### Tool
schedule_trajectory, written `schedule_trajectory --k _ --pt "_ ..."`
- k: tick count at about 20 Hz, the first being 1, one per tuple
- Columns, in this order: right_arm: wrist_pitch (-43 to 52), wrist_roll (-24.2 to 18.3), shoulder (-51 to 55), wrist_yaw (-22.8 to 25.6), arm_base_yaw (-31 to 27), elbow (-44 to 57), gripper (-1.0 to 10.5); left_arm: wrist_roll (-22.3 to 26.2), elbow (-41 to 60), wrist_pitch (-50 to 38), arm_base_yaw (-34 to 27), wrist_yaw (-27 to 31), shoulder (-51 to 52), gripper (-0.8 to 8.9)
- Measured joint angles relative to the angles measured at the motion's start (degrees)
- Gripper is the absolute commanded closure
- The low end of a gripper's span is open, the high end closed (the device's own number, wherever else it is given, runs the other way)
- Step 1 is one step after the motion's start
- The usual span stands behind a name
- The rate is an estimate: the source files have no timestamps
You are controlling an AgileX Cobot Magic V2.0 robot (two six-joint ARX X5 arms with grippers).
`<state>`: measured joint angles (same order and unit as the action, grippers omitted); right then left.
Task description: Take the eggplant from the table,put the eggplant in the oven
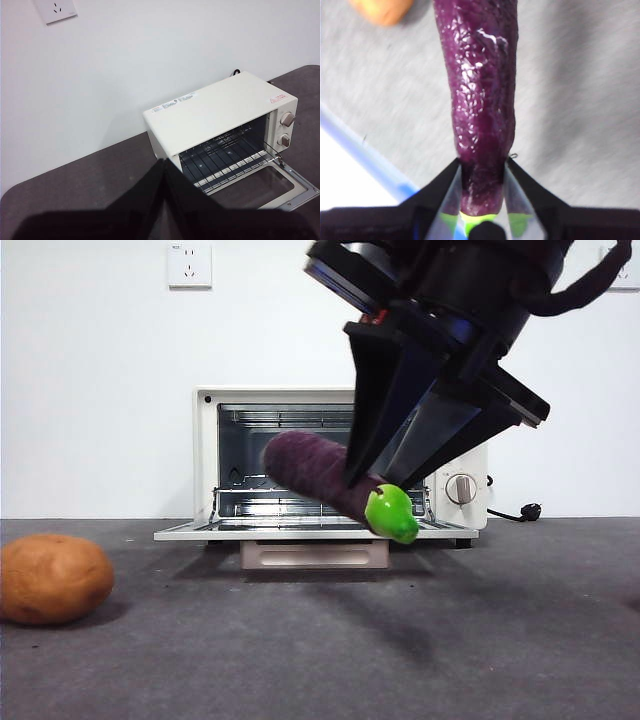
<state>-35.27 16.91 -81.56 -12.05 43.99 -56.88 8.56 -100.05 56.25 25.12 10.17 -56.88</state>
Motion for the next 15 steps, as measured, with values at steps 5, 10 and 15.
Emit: schedule_trajectory --k 5,10,15 --pt "4.8 0.0 -0.2 -3.5 -6.7 -2.1 9.6 0.0 0.0 0.3 0.0 0.0 0.0 8.19" --pt "4.9 0.0 -6.5 -7.6 -14.5 -9.8 9.6 0.0 0.0 1.4 0.0 -2.4 0.0 8.19" --pt "2.5 0.1 -19.2 -9.2 -17.8 -22.2 9.6 0.0 0.0 2.1 0.0 -2.4 0.3 8.19"
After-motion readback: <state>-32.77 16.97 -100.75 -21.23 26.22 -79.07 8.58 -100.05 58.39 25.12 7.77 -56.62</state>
